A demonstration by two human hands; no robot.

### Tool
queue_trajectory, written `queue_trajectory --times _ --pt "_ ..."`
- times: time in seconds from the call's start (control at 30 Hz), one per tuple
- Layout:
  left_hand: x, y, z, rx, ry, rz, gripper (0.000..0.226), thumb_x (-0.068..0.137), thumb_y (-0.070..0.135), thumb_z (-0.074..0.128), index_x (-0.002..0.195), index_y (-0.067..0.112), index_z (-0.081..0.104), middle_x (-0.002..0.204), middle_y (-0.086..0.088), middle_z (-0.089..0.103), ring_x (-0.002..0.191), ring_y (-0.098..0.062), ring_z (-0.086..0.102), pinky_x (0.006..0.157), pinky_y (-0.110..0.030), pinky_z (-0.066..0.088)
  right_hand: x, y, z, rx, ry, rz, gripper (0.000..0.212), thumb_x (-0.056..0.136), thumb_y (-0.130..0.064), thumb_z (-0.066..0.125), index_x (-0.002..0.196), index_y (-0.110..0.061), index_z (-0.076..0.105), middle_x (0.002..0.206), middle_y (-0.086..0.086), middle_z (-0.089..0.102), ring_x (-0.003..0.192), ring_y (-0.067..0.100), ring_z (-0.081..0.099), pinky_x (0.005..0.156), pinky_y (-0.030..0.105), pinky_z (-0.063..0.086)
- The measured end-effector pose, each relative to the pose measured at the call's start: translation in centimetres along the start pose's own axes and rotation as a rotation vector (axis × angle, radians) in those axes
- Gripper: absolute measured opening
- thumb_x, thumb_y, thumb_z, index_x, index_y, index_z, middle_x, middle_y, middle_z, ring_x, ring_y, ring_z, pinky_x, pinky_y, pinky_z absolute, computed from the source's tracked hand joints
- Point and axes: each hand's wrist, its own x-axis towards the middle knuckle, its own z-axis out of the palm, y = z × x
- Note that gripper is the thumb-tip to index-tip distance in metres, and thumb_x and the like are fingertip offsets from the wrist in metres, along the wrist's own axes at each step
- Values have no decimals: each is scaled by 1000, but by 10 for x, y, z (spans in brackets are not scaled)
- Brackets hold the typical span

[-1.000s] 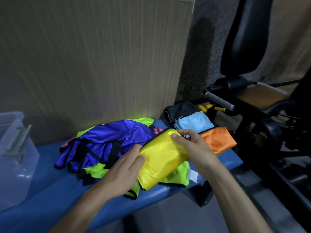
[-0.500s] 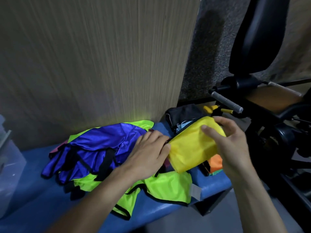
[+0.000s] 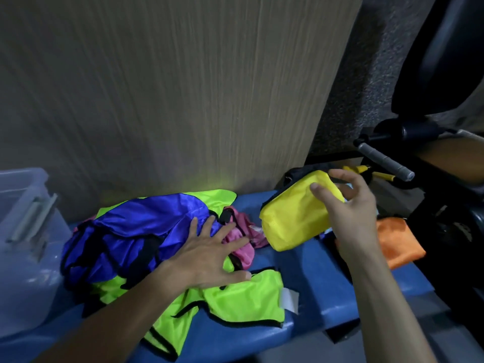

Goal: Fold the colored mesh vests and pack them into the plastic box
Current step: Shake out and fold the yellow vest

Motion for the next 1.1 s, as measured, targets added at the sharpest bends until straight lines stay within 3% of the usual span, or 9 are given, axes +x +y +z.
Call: queue_trajectory --times 0.07,0.2,0.3,0.5,0.7,0.87,0.93,1.0,1.1 --pt "-21 -22 4 -9 8 7 87 81 93 30 155 56 2 170 10 -9 154 -33 -20 119 -62 -17 1 0 24 40 -46 48 34 84 -21 83 114 -20 67 99 -3 67 82 -7 60 66 12 45" --pt "-48 -50 11 -19 73 36 82 85 89 32 156 56 7 170 14 -4 155 -24 -17 122 -54 -16 21 1 70 129 -148 233 31 80 -26 83 107 -24 70 106 2 69 98 13 64 81 36 51" --pt "-57 -53 16 -53 131 58 77 88 85 34 156 55 12 170 14 0 155 -20 -17 123 -51 -18 50 15 93 112 -169 352 25 79 -28 80 101 -22 71 105 5 70 101 24 65 81 43 55" --pt "-59 -52 16 -77 169 84 74 91 78 39 156 55 11 170 13 3 156 -22 -14 122 -51 -19 60 54 99 -752 -287 171 37 93 -16 60 129 -8 57 124 25 63 117 44 57 94 43 46" --pt "-59 -51 14 -86 159 87 73 92 75 41 156 53 13 170 12 5 156 -23 -12 122 -50 -20 63 51 110 -725 -214 124 36 94 -8 51 129 -4 54 128 28 60 117 47 55 94 44 46" --pt "-60 -51 12 -95 175 98 73 93 74 42 157 51 16 170 11 6 156 -23 -10 122 -51 -19 35 45 120 -1238 -262 -256 40 97 -30 57 128 -8 46 133 16 47 117 44 50 88 51 47" --pt "-61 -51 11 -100 182 104 74 92 75 41 157 50 14 170 11 3 156 -22 -11 123 -51 -17 14 51 124 -1294 -411 -353 55 96 -46 58 141 -19 44 144 9 41 129 39 43 99 54 44" --pt "-63 -51 9 -111 196 115 76 92 77 38 158 49 12 170 12 -1 156 -20 -14 123 -51 -16 0 66 127 -1296 -615 -293 69 96 -63 49 155 -32 29 159 3 27 145 37 28 112 59 30" --pt "-71 -52 3 -130 250 124 73 93 78 34 158 47 17 170 14 1 156 -18 -12 124 -49 -14 2 86 123 -1252 -738 -221 70 100 -62 40 161 -37 14 168 0 14 154 34 9 120 62 16"
